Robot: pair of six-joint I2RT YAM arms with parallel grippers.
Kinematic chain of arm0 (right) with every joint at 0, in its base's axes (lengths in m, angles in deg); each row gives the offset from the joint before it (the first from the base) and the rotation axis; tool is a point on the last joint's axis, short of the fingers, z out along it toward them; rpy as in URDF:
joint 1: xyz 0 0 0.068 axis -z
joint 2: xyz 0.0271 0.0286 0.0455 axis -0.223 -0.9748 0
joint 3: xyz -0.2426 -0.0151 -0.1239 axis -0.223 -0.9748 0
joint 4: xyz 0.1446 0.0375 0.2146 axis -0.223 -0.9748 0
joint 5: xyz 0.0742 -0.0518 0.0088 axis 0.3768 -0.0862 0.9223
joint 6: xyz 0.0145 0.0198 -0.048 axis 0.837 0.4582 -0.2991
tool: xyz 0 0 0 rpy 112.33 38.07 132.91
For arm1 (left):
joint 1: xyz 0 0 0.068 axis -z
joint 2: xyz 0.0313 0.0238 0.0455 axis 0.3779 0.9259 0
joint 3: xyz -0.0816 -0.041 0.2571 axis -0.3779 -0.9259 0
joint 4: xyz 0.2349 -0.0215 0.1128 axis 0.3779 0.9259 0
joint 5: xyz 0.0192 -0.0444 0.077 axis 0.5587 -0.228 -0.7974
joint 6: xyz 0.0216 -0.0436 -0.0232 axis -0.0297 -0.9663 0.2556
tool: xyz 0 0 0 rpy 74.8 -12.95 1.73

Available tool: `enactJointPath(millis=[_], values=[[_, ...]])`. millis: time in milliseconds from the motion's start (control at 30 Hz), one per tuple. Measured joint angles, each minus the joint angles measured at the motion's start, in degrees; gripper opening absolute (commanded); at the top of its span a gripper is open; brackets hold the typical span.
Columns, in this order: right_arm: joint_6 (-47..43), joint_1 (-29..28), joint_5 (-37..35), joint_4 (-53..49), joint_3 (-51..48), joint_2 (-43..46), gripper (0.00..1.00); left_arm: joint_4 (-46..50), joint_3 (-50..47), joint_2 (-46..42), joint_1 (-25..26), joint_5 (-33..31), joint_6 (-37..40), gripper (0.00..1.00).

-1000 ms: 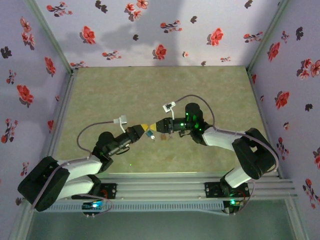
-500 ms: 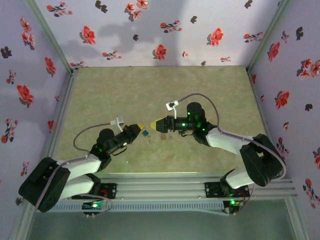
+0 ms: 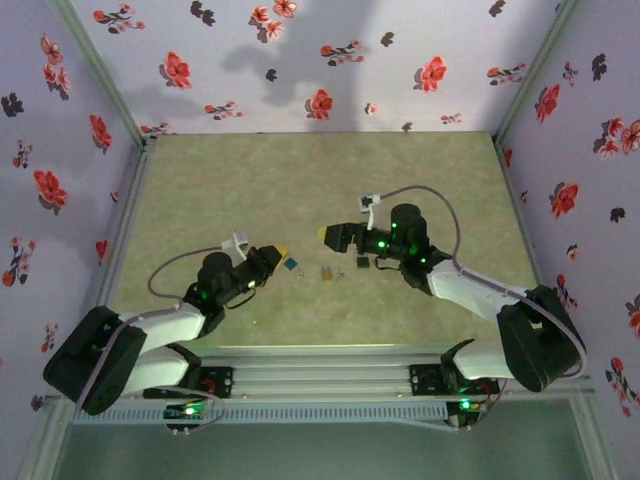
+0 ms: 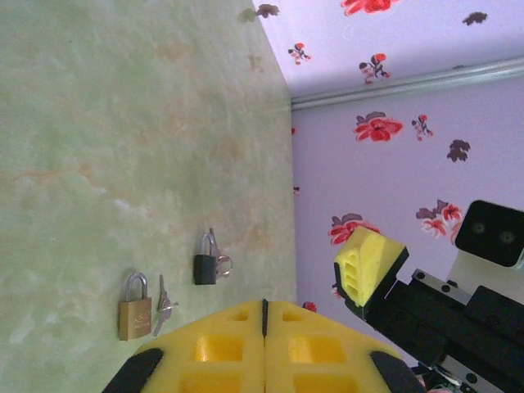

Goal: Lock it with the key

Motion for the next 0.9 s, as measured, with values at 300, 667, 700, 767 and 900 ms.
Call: enactJointPath(millis=[300, 667, 700, 767, 900], values=[[3.37, 2.01, -5.31, -1.33, -0.85, 0.11, 0.99, -5.2, 1.2, 7.96, -0.13, -0.63, -5.57, 0.0], [6.64, 2.43, -6.62, -1.66, -1.16, -1.51, 0.98, -9.6, 4.33, 14.23, -0.13, -0.61, -8.61, 0.0], [7.04, 2.45, -6.49, -1.64, -1.16, -2.08, 0.97, -9.92, 4.79, 14.67, -0.13, -0.59, -8.76, 0.0], [7.61, 2.49, -6.32, -1.64, -1.14, -3.23, 0.95, -10.54, 5.49, 15.47, -0.13, -0.61, -8.83, 0.0], [8.87, 2.54, -6.01, -1.64, -1.14, -5.11, 0.92, -11.28, 6.12, 17.16, -0.13, -0.59, -9.31, 0.0]])
